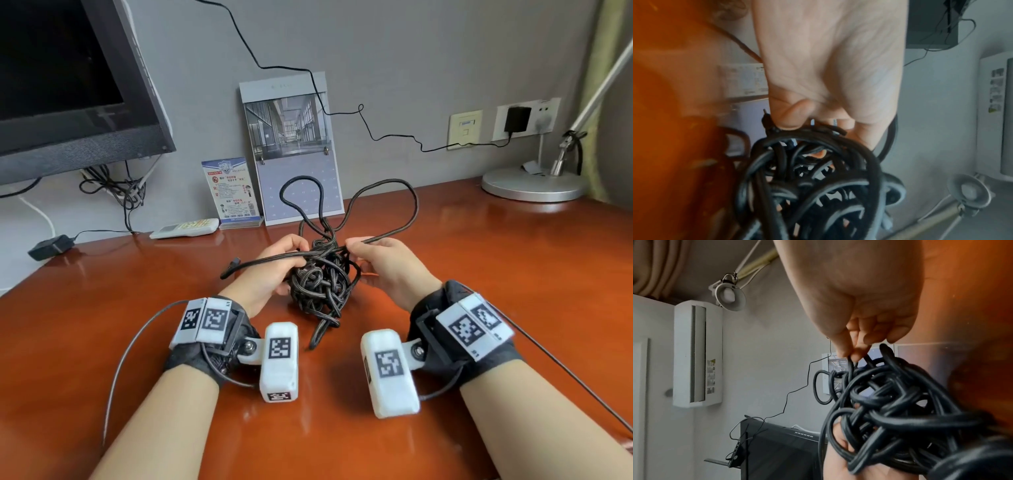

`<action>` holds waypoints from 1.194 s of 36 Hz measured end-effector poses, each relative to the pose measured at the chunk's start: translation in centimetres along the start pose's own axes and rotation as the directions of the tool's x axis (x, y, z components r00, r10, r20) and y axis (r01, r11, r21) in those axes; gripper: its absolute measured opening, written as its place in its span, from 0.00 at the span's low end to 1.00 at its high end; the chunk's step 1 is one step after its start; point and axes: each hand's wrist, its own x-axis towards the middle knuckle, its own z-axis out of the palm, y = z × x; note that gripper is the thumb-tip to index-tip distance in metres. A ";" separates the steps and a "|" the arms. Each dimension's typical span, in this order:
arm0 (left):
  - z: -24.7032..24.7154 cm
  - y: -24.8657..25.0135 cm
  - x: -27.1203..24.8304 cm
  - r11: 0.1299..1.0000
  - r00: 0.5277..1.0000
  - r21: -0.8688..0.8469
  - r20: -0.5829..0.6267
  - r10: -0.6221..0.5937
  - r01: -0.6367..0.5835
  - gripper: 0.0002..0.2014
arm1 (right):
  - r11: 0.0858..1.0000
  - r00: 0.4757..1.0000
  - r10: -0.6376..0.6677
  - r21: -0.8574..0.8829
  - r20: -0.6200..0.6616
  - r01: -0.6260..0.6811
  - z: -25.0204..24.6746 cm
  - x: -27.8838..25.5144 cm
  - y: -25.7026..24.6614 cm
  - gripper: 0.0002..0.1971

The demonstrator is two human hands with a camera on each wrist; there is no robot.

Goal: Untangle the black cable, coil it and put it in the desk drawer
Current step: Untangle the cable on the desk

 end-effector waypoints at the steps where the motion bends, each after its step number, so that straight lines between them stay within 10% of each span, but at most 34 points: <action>1: 0.0 0.1 0.0 1.000 1.000 0.015 0.004 0.006 -0.006 0.16 | 1.000 1.000 -0.007 -0.007 -0.030 0.007 -0.1 0.1 0.0 0.06; 9: 0.6 0.2 0.0 0.999 0.995 -0.036 0.103 0.002 0.002 0.13 | 0.996 0.943 -0.065 0.035 -0.328 0.080 -1.4 0.8 -0.1 0.07; 18: 0.5 0.0 0.0 0.993 0.986 -0.119 0.165 0.003 0.017 0.07 | 0.975 0.761 -0.049 0.134 -0.647 0.177 -4.2 2.0 0.0 0.17; 26: -0.1 -0.5 0.0 0.984 0.991 -0.176 0.133 -0.009 0.033 0.09 | 0.973 0.962 0.194 0.165 -0.194 -0.163 -3.2 1.7 0.5 0.04; 31: -0.1 -0.6 0.2 0.981 0.993 -0.188 0.117 -0.021 0.043 0.10 | 0.996 0.995 0.094 -0.007 0.030 -0.093 -1.1 0.9 0.3 0.09; 43: 0.3 -0.5 0.2 0.986 0.985 -0.167 0.173 0.014 0.015 0.07 | 0.995 0.913 -0.053 0.057 -0.405 0.083 -1.3 0.7 -0.2 0.13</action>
